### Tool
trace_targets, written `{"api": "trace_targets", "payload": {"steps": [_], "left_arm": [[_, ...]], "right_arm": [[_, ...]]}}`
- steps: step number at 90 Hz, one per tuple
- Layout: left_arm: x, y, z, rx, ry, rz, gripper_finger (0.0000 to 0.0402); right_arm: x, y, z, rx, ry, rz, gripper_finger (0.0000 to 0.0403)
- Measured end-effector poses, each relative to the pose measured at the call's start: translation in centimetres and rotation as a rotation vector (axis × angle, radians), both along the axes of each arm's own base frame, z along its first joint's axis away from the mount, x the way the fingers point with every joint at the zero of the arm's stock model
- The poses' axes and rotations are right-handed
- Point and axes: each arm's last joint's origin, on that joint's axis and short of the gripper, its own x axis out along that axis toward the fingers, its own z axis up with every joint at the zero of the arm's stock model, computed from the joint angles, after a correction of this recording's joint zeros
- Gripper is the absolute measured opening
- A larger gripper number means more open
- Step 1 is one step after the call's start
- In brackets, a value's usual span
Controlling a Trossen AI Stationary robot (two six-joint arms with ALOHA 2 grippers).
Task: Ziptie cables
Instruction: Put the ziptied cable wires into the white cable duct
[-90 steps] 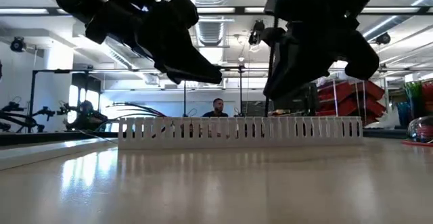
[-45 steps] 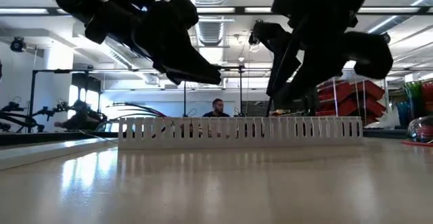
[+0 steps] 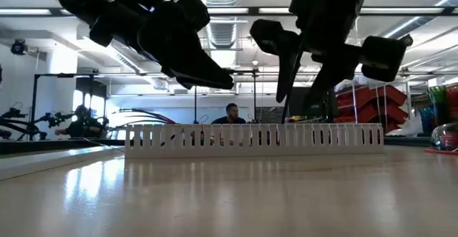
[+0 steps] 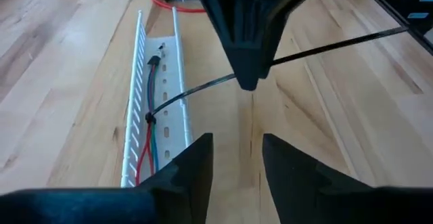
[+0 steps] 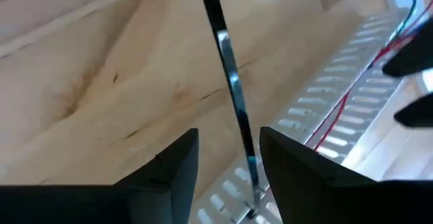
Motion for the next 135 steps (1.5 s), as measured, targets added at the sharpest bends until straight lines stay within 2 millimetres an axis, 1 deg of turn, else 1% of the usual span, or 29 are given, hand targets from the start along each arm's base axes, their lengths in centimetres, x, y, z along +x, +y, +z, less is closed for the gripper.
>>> {"api": "trace_targets", "payload": {"steps": [18,36,64,82,106,119,135], "left_arm": [[0.0,0.0,0.0,0.01,0.0,-0.005,0.01],[0.0,0.0,0.0,0.016,-0.001,-0.008,0.0108],[0.0,0.0,0.0,-0.001,0.0,0.001,0.0119],[0.0,0.0,0.0,-0.001,-0.001,0.001,0.0112],[0.0,0.0,0.0,-0.005,-0.001,0.003,0.01],[0.0,0.0,0.0,-0.004,-0.001,0.003,0.0105],[0.0,0.0,0.0,-0.004,0.0,0.003,0.0113]], "right_arm": [[0.6,0.1,0.8,-0.04,0.021,0.082,0.0115],[0.8,0.1,1.4,-0.057,0.041,0.11,0.0098],[1.2,0.2,1.6,-0.094,0.058,0.18,0.0078],[1.1,0.2,1.4,-0.12,0.071,0.225,0.0061],[1.1,0.2,1.4,-0.123,0.069,0.231,0.0034],[1.1,0.2,1.4,-0.124,0.068,0.231,0.0016],[1.1,0.2,1.4,-0.122,0.068,0.228,0.0008]]}}
